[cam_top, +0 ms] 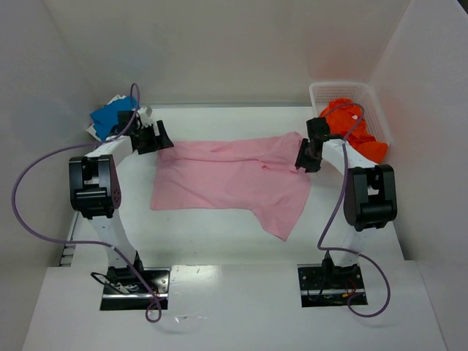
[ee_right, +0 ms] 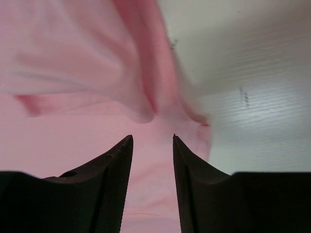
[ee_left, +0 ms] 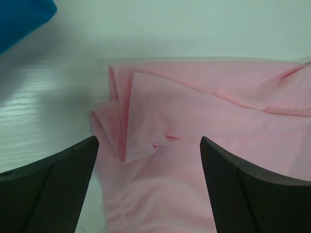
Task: Fold and stack the t-shirts
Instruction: Fold the flattened tshirt in 1/3 of the way
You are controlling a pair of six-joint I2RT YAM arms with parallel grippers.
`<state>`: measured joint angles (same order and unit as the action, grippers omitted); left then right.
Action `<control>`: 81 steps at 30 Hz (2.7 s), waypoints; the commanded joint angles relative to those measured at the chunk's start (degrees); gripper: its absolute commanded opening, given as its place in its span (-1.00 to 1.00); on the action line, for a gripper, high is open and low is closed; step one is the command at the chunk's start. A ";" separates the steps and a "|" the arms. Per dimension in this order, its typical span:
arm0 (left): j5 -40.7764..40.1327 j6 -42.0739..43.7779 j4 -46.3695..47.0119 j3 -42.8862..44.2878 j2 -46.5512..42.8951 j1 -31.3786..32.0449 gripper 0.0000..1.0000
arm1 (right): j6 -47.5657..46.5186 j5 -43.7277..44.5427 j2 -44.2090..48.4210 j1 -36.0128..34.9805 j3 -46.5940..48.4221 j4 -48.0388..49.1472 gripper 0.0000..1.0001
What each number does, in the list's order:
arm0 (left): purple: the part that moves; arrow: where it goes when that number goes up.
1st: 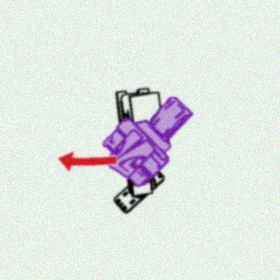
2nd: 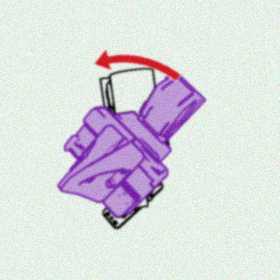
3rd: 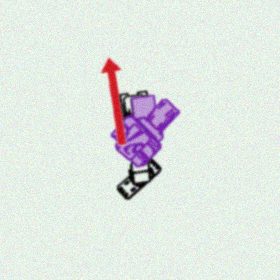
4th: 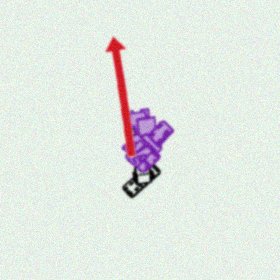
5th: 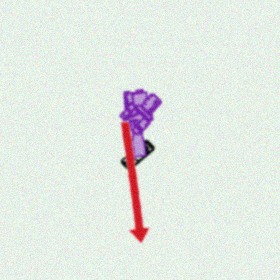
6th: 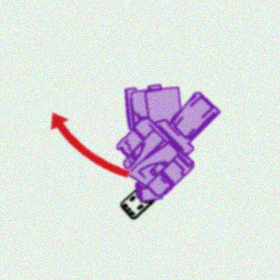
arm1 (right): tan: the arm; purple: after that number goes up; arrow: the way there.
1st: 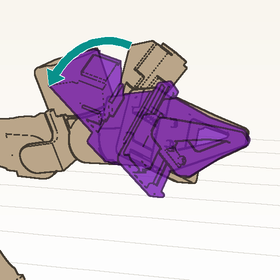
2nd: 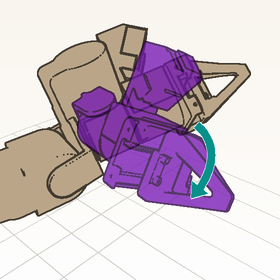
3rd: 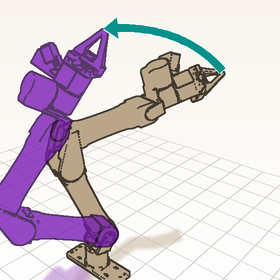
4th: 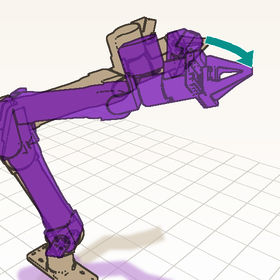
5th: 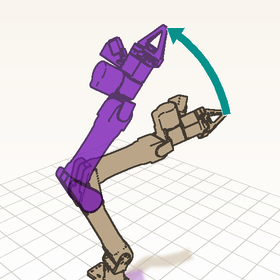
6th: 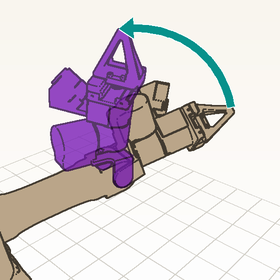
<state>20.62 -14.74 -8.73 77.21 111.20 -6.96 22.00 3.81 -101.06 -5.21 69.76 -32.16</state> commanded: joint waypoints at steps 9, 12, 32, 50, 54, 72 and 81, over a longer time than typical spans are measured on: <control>1.97 1.21 1.18 12.43 8.86 1.77 0.77 | 0.76 -10.23 -0.98 0.38 5.74 7.20 -0.07; 1.44 1.82 -0.23 14.28 10.62 2.30 0.74 | 0.76 -10.23 -2.39 0.38 6.27 7.20 -0.05; -1.64 2.35 -1.90 12.00 10.80 2.83 -0.18 | 0.24 -9.61 -5.64 0.38 6.80 7.73 -0.05; -4.88 1.21 -1.38 9.63 4.65 2.83 -1.00 | 0.23 -8.56 -5.64 0.38 4.52 8.26 -0.02; -4.89 1.21 -1.38 9.63 4.12 2.83 -1.00 | 0.24 -8.56 -6.69 0.38 3.98 8.78 0.02; -3.83 1.73 -1.90 9.63 4.64 2.83 -1.00 | 0.24 -5.84 -8.80 0.38 2.23 9.92 0.24; -3.83 2.26 -1.90 10.68 4.64 2.83 -1.00 | 0.76 -5.31 -11.18 0.38 6.35 9.67 -0.90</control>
<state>16.27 -13.58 -11.20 86.98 117.34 -3.99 22.52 -3.16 -111.07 -5.19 72.90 -23.77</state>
